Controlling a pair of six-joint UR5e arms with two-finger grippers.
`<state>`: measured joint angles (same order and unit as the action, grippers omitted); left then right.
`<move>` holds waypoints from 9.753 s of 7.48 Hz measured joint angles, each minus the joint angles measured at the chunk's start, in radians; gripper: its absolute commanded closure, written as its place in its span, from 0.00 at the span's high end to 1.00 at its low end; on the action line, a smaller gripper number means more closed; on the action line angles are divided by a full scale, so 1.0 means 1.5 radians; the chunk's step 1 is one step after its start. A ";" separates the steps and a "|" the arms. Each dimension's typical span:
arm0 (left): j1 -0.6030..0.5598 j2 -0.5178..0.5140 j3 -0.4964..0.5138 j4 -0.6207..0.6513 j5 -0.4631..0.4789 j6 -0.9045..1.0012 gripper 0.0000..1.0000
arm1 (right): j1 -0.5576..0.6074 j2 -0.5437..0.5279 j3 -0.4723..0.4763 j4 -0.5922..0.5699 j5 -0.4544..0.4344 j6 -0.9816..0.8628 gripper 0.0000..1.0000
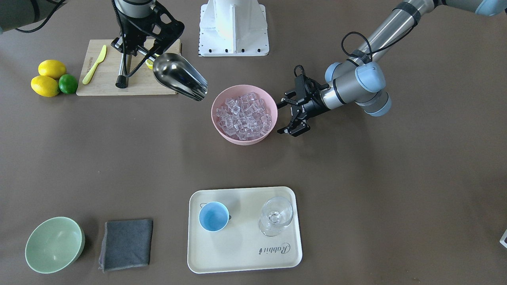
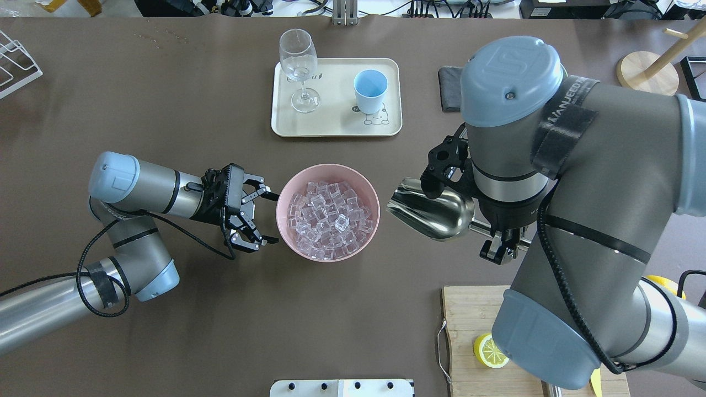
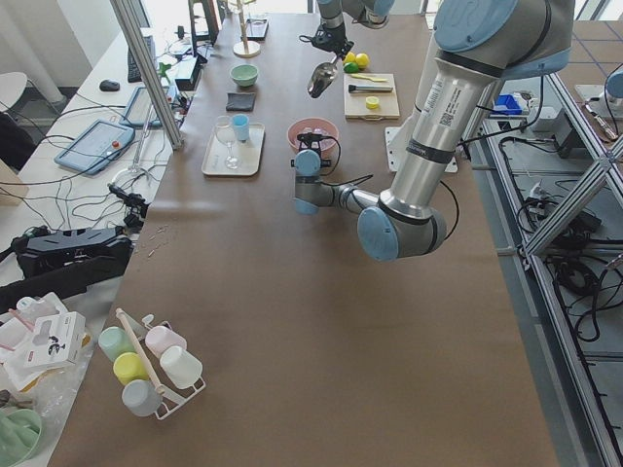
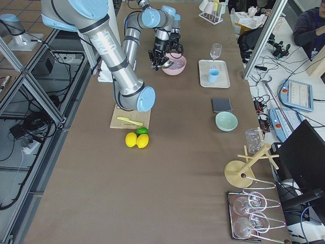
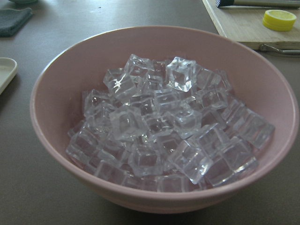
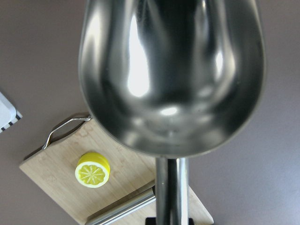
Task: Put ice in cup with scoop
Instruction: 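Swing the right arm over and dip the scoop into the ice cubes, then drag the scoop through the ice to fill it with cubes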
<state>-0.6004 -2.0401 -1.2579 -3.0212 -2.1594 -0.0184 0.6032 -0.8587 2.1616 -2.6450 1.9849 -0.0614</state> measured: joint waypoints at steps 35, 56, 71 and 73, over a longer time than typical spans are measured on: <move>-0.016 0.009 0.001 -0.019 -0.001 0.004 0.98 | -0.065 0.300 -0.543 -0.045 0.019 -0.059 0.00; -0.023 0.005 0.009 -0.029 0.001 0.002 0.98 | -0.091 0.076 -0.301 0.301 -0.062 -0.038 0.00; -0.039 0.002 0.008 -0.029 -0.007 0.004 0.98 | -0.085 -0.078 -0.232 0.589 -0.003 -0.142 0.00; -0.037 0.001 0.007 -0.030 -0.018 0.004 0.98 | -0.068 -0.077 -0.223 0.592 0.028 -0.148 0.00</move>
<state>-0.6559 -2.0383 -1.2476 -3.0662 -2.1866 -0.0123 0.5006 -0.9748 1.8264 -1.7566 2.0275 -0.2840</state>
